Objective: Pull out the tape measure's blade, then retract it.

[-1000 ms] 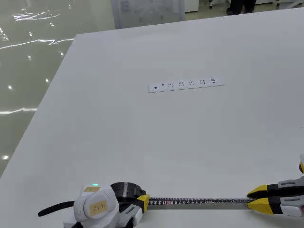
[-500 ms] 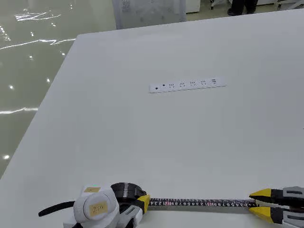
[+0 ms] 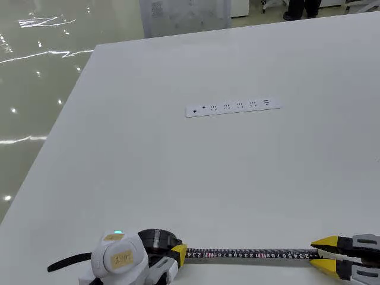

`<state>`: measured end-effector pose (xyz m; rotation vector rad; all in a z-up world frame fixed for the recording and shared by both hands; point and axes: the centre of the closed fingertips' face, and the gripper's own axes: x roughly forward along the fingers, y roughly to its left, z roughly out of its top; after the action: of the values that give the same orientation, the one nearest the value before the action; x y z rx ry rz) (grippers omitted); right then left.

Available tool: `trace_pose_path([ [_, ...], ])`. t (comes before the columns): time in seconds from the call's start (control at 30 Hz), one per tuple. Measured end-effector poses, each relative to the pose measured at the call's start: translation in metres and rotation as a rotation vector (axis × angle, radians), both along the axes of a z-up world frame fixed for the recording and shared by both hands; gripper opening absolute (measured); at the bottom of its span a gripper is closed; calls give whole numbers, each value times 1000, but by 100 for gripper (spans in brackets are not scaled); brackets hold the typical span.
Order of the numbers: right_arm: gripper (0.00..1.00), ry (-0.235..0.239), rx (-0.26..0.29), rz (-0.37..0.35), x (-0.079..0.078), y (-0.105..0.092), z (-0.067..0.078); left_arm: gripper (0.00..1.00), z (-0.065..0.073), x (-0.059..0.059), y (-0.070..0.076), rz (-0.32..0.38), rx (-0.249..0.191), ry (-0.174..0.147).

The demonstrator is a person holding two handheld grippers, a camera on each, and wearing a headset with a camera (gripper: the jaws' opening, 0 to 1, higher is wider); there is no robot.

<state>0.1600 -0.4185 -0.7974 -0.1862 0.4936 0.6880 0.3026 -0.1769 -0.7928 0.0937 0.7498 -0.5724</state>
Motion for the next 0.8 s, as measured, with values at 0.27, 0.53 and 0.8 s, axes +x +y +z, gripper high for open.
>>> trace_pose_path([
  [0.27,13,6,18,-9,1,-2,1,61,0,0,1,-4,10,8],
  [0.53,13,13,67,21,7,5,6,60,0,-1,2,-4,9,16],
  [0.8,13,8,103,46,18,26,9,60,-1,-1,1,-4,3,25],
])
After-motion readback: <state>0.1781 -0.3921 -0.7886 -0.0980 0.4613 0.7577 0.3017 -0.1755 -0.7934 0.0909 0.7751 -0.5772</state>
